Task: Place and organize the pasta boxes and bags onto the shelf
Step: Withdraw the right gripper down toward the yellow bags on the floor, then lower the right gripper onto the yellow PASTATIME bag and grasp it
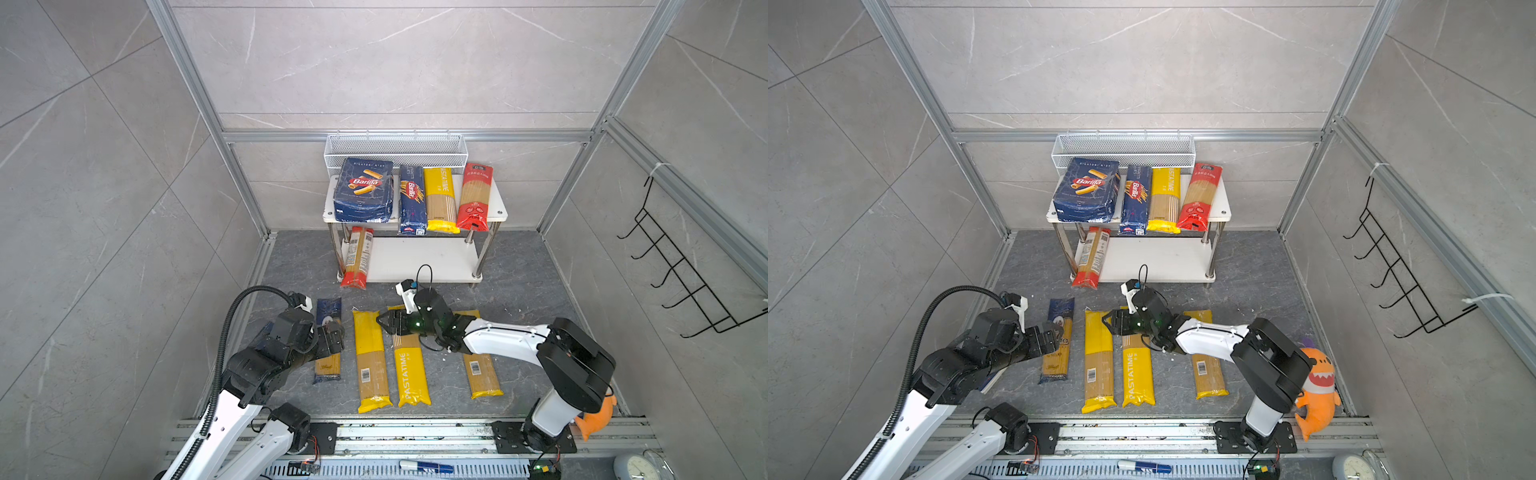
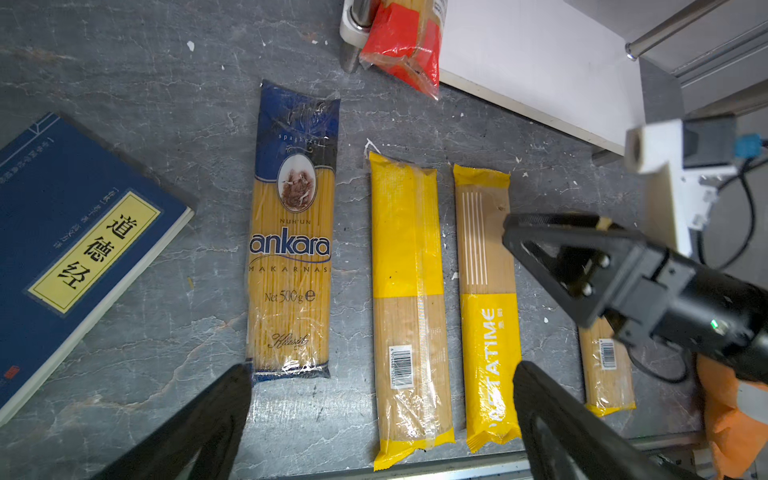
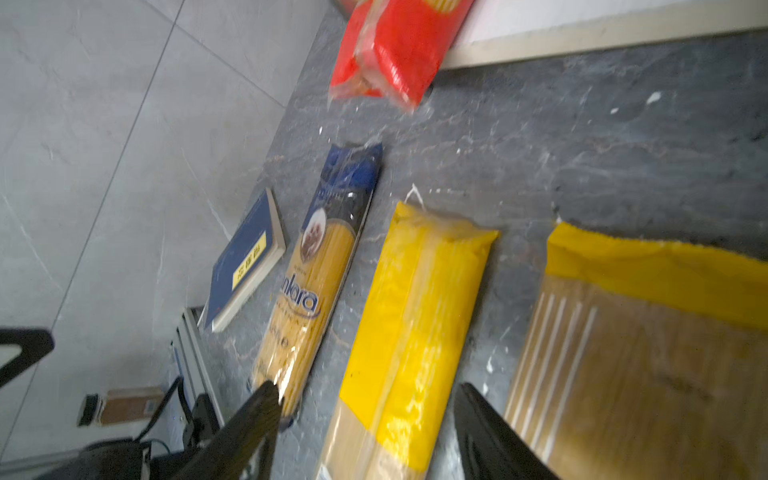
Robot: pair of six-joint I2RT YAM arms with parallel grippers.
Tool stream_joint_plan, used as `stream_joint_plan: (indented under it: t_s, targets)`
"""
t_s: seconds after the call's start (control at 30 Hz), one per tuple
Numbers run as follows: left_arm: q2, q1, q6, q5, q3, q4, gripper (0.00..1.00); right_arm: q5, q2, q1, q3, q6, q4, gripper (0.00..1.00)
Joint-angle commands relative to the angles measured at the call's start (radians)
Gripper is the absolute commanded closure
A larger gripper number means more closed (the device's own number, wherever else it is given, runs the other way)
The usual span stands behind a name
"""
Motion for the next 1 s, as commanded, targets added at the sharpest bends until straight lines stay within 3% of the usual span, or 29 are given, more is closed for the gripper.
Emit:
stream_joint_plan:
  t_s: [0.0, 0.2, 0.23, 0.3, 0.57, 0.97]
  targets:
    - [-0.003, 0.005, -0.046, 0.004, -0.030, 0.018, 0.00, 0.102, -0.084, 0.048, -0.069, -0.046, -0.062, 0.31]
    - [-0.045, 0.003, -0.100, 0.105, -0.121, 0.102, 0.00, 0.287, -0.196, 0.145, -0.125, -0.073, -0.264, 0.31]
    - [-0.050, 0.002, -0.104, 0.120, -0.136, 0.115, 0.00, 0.335, -0.211, 0.166, -0.123, -0.073, -0.317, 0.28]
    - [-0.060, -0.002, -0.119, 0.134, -0.160, 0.132, 0.00, 0.409, -0.235, 0.204, -0.128, -0.063, -0.391, 0.01]
    - [-0.057, -0.063, -0.149, 0.160, -0.229, 0.221, 0.00, 0.516, -0.242, 0.302, -0.182, 0.013, -0.477, 0.01]
    - [0.084, -0.273, -0.175, 0.022, -0.229, 0.307, 0.00, 0.610, -0.121, 0.421, -0.158, 0.120, -0.556, 0.01]
